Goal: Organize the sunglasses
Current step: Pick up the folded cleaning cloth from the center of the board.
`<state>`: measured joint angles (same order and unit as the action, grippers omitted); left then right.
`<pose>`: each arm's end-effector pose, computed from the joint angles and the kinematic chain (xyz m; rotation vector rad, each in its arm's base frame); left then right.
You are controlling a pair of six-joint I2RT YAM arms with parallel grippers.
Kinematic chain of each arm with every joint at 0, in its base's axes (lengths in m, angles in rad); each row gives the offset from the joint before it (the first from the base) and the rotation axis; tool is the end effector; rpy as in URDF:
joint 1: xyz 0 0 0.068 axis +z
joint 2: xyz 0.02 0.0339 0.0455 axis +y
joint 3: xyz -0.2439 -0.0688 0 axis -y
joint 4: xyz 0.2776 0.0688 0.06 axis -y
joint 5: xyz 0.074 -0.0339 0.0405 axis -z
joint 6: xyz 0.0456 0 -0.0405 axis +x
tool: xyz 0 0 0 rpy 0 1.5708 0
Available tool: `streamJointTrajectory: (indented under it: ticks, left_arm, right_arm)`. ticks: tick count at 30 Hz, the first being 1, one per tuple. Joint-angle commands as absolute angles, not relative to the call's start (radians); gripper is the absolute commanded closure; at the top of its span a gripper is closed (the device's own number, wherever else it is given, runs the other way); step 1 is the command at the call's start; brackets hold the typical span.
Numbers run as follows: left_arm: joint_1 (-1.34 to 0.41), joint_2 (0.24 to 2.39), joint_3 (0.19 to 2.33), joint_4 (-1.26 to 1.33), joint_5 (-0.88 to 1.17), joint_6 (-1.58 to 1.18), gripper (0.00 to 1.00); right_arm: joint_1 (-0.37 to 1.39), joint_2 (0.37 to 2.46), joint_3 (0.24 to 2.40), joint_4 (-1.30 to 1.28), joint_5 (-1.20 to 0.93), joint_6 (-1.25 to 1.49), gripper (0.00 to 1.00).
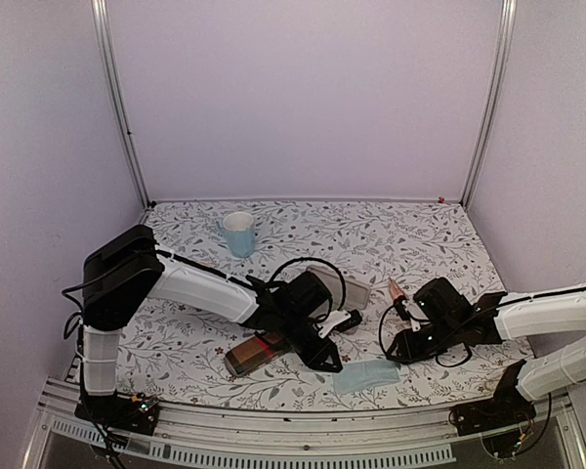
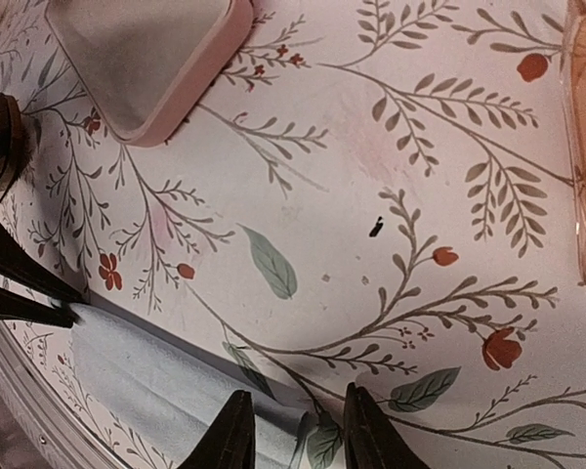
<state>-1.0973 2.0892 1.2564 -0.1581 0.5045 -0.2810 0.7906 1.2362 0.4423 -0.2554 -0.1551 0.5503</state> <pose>0.1785 -0.3967 0.0651 1.3119 2.4900 -1.0906 0.1614 0.1731 0.0848 -0.3876 2.7332 0.6256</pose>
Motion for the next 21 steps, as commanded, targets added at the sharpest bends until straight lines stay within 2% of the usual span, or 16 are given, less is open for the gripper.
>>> streamJointTrajectory:
  ticks: [1, 10, 15, 17, 21]
  left_arm:
    - [-1.094, 2.105, 1.246, -0.201, 0.473, -0.275, 0.89]
    - [-1.095, 2.099, 1.239, -0.194, 0.480, -0.279, 0.93]
    - [-1.094, 2.100, 1.240, -0.192, 0.483, -0.281, 0.97]
    - [-1.094, 2.102, 1.239, -0.193, 0.483, -0.281, 0.98]
    - [-1.095, 2.102, 1.241, -0.190, 0.489, -0.284, 1.00]
  right_arm:
    - [0.782, 1.252, 0.439, -0.240, -0.195, 0.537, 0.69]
    - [0.782, 1.257, 0.431, -0.215, -0.243, 0.527, 0.78]
    - [0.778, 1.258, 0.435, -0.215, -0.238, 0.523, 0.80]
    - [0.777, 1.254, 0.438, -0.215, -0.235, 0.522, 0.85]
    - [0.773, 1.246, 0.442, -0.216, -0.233, 0.516, 0.88]
